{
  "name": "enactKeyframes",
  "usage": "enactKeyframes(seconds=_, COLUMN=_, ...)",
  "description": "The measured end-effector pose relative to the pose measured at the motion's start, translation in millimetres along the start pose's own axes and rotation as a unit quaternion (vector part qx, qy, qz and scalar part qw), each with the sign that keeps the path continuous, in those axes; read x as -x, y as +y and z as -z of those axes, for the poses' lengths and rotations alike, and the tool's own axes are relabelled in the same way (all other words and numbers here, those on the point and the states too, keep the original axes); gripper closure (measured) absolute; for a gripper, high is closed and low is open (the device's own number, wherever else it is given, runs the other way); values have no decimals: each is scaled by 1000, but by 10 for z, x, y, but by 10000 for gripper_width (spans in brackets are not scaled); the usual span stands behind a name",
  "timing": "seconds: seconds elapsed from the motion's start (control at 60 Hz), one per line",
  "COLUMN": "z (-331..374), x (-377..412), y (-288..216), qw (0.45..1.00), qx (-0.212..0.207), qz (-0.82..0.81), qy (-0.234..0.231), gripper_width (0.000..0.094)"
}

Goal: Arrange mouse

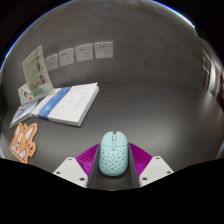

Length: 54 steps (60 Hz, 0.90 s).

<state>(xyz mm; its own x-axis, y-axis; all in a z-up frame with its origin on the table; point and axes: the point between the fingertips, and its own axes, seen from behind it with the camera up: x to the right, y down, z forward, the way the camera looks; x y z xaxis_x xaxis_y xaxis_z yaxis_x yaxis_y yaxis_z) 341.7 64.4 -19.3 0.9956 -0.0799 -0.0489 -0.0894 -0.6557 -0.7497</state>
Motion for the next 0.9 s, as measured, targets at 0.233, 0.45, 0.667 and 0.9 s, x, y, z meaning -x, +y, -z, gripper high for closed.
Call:
enactKeyframes(seconds=0.233, z=250, x=27, y=-208, qw=998, qx=-31, qz=-6, qy=50, gripper_width=485)
enactKeyframes(seconds=0.45, z=1148, x=1574, y=-1062, qw=988, qx=-148, qz=-32, qy=41, gripper_width=487)
enactKeyframes(seconds=0.667, z=762, x=3577, y=-516, qw=996, qx=-92, qz=15, qy=-7, gripper_width=490)
enactKeyframes(seconds=0.9, z=205, x=4108, y=233, qw=999, qx=-22, qz=24, qy=-5, gripper_width=488)
